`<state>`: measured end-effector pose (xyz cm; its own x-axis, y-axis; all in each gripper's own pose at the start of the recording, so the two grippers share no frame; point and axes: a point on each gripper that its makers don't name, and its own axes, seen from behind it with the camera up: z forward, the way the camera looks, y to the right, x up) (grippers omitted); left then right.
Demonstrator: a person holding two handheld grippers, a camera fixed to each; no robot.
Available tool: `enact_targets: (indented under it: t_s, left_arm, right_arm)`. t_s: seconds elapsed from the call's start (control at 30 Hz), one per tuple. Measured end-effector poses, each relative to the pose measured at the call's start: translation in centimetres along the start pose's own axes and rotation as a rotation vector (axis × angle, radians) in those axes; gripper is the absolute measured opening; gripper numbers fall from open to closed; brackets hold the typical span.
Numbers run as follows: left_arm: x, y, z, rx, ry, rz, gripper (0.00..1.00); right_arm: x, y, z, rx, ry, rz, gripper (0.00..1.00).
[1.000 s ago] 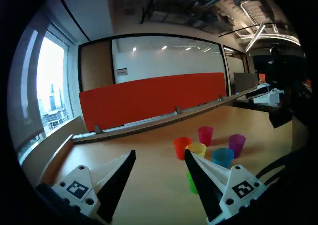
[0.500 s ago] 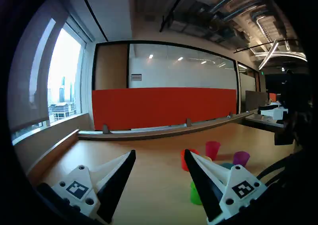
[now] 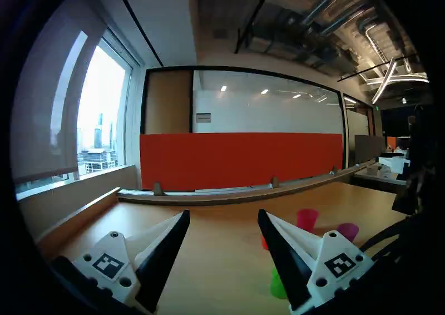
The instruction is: Pour water
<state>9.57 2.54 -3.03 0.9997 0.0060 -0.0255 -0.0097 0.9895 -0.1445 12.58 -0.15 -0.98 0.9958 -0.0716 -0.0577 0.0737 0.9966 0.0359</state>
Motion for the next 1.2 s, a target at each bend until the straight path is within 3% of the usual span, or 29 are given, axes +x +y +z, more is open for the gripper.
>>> enact_targets:
  t_s: [0.3,0.6,0.9,1.2]
  left_arm:
    - [-0.1,0.5,0.3,0.015,0.017,-0.012,0.9]
    - [0.0,0.1,0.6,0.056,0.047,-0.008,0.9]
    - [-1.9,-0.9,1.1,0.112,0.05,0.005,0.9]
    - [-3.8,-1.6,1.2,0.145,0.055,0.034,0.9]
  right_arm:
    - [-0.6,1.1,-0.4,-0.042,-0.013,0.037,0.95]
    - [-1.6,2.1,-0.6,-0.086,-0.03,0.083,0.95]
    - [-2.4,2.1,-1.2,-0.117,-0.046,0.042,0.95]
    - [-2.8,1.8,-1.6,-0.134,-0.058,0.064,0.95]
